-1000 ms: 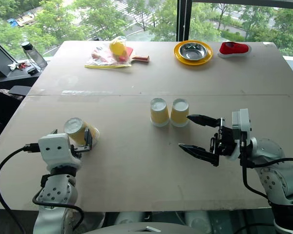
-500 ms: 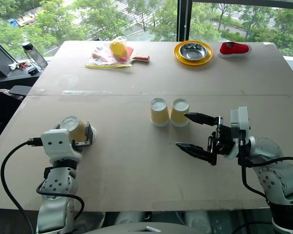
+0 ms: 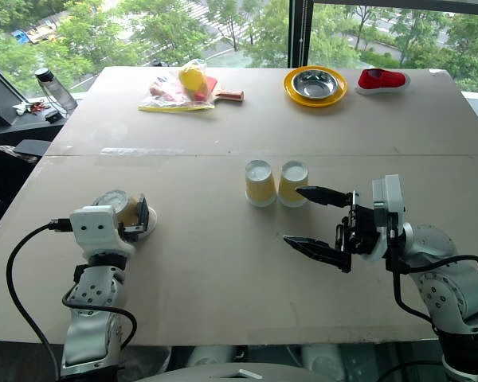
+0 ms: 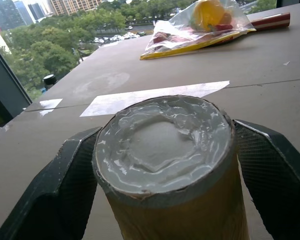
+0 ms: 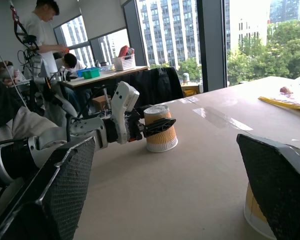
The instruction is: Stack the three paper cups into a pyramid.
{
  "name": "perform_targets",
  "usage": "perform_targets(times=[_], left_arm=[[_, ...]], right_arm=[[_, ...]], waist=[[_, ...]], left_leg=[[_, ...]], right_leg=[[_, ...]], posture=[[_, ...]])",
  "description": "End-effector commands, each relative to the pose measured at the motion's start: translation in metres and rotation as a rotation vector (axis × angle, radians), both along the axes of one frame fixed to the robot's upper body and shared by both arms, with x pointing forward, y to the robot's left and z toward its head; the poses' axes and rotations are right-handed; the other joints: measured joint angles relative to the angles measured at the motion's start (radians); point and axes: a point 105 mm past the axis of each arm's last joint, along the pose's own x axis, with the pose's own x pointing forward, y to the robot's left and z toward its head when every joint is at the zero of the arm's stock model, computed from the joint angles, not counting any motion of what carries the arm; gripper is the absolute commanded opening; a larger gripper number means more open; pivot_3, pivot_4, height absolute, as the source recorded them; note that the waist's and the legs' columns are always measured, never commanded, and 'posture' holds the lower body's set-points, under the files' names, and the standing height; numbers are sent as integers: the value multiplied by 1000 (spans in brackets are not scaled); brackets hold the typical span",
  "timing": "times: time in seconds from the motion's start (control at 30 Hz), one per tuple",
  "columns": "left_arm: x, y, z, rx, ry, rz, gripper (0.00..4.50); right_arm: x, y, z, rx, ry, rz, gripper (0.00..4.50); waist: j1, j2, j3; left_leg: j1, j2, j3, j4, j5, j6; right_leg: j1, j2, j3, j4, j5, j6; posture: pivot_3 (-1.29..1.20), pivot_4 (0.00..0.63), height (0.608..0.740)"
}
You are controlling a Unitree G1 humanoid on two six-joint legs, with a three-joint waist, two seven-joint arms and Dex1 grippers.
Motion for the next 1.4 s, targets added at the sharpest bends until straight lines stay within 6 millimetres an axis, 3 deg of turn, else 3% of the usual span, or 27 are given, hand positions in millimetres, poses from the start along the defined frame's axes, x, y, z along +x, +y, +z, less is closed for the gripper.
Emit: perform_targets(times=[0.03,0.3,0.53,0.67,0.83,0.97,1.13,1.4], left_arm=[[0,1,11,17,-46,-6,2195],[2,4,16,25,-56,-7,2195],[33,-12,56,20,-151,-175,2195],[64,-53,101,5,-215,-480,2195],[102,-88,135,-113,-129,-683,2195],[105,-151,166,-48,-58,-1005,2195],[90,-192,162,59,52,-1276,2195],[85,-218,141,212,130,-1433,2195]], right_arm=[[-7,1,10,11,-44,28,4500],[-7,-2,5,-1,-47,24,4500],[-1,-14,3,-1,-68,-39,4500],[10,-32,6,20,-82,-165,4500],[16,-49,8,19,-93,-253,4500],[18,-57,9,18,-101,-316,4500],[11,-63,2,3,-103,-373,4500],[2,-68,-1,-38,-120,-457,4500]], waist=[[0,0,0],[0,0,0],[9,0,0],[16,-1,0],[22,-1,0],[17,-1,0],[8,-1,0],[-3,0,1]], left_leg=[[0,0,0,0,0,0],[0,0,0,0,0,0],[0,-1,-1,2,0,0],[0,-2,-2,4,0,0],[-1,-4,-4,6,0,0],[-2,-4,-4,6,0,-1],[-2,-4,-3,5,3,-4],[-1,-4,-2,5,3,-4]], right_leg=[[0,0,0,0,0,0],[0,0,0,0,0,0],[1,0,-2,1,0,0],[2,0,-3,1,0,0],[3,0,-5,1,0,0],[3,1,-5,1,0,1],[2,1,-4,0,0,1],[2,1,-3,1,0,1]], posture=[[0,150,740],[0,150,740],[0,150,740],[0,150,740],[0,150,740],[0,150,740],[0,150,740],[0,150,740]])
